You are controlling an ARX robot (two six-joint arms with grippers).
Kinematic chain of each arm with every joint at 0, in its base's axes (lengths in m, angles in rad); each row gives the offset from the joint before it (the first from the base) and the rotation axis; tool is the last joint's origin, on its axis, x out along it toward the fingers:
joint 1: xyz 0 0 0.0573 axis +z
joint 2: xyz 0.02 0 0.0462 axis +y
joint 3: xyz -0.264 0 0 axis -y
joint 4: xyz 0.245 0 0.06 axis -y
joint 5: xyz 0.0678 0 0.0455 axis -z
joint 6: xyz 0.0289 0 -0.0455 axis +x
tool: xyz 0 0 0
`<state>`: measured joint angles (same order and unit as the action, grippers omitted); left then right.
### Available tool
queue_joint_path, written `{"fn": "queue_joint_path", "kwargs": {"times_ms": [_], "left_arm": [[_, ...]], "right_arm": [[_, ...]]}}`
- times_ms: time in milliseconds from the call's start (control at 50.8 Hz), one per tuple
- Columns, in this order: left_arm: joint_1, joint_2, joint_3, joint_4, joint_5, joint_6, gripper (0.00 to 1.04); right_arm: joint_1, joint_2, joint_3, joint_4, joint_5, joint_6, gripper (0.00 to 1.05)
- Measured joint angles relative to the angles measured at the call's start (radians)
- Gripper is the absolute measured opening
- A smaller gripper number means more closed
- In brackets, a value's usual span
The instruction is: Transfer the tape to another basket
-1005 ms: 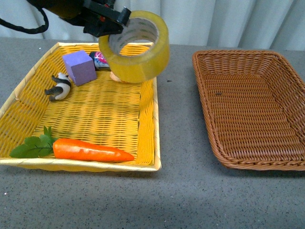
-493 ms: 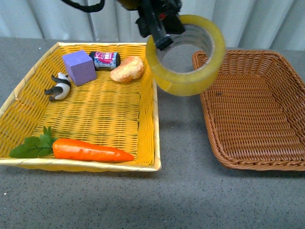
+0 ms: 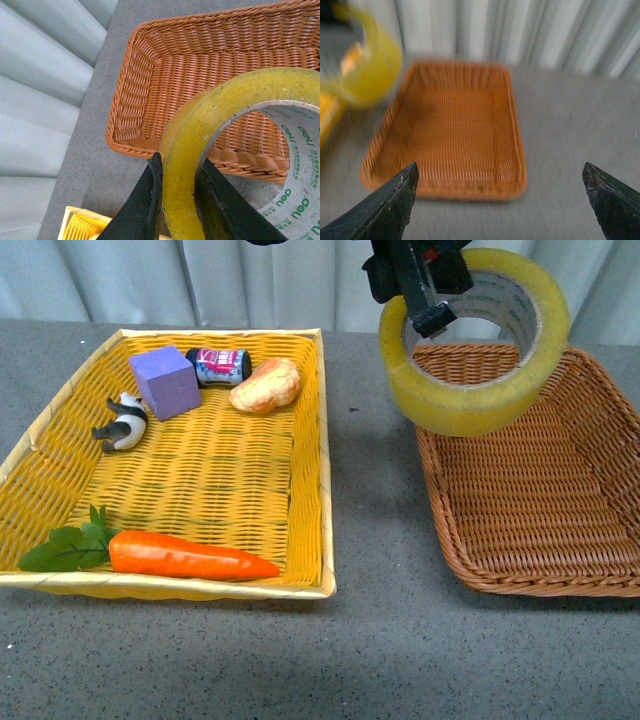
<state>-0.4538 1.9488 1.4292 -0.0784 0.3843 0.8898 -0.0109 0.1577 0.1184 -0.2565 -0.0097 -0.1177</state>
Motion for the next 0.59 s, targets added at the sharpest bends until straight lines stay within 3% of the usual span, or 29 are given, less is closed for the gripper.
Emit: {"fn": "queue_joint_path", "kwargs": {"times_ms": [79, 296, 591], "left_arm": [[0.001, 0.0, 0.0, 0.0, -0.002, 0.0, 0.16], [0.002, 0.002, 0.0, 0.0, -0.003, 0.001, 0.16], [0.001, 0.002, 0.0, 0.0, -0.002, 0.0, 0.16]], "right_arm": [[-0.004, 0.169, 0.056, -0.051, -0.017, -0.084, 0.96], [0.042, 0.597, 0.25, 0.205, -0.096, -0.053, 0.96], [0.158, 1.101, 0.499, 0.359, -0.117, 0.014, 0.96]]}}
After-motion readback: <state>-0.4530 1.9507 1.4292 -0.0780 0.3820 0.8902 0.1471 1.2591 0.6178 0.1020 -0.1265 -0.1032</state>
